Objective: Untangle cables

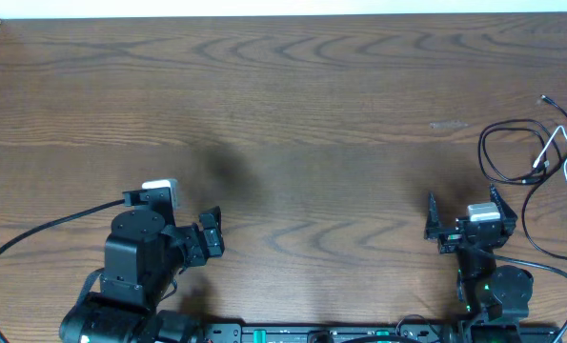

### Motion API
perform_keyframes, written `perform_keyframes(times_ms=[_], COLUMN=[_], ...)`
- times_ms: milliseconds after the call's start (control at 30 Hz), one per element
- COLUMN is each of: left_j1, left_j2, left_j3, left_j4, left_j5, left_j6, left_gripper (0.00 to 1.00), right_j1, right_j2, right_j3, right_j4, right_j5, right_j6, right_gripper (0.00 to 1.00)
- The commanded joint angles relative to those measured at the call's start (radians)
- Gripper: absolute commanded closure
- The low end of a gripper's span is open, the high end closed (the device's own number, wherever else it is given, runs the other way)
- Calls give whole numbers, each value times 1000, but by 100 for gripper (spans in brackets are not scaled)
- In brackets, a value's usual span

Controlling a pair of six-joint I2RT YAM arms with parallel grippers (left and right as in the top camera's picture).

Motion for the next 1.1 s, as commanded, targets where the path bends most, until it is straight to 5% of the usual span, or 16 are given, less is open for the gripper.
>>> perform_keyframes(times_ms=[0, 667, 1067], left_j1=[1, 24, 132], left_j2=[-1, -50, -311], left_j3=[-2, -14, -290], left_j4=[-1, -4, 182], left_j5=[-13, -18, -8], left_j6=[-2, 49, 76], left_gripper=[2, 2, 2], right_j1=[-8, -8, -8], right_j2=[-6, -6, -6], right_j3=[-1, -1, -1], right_j4=[-4, -4, -4], right_j5=[-3, -2, -3], right_j6=[-7, -7, -7], right_gripper=[1, 1, 1])
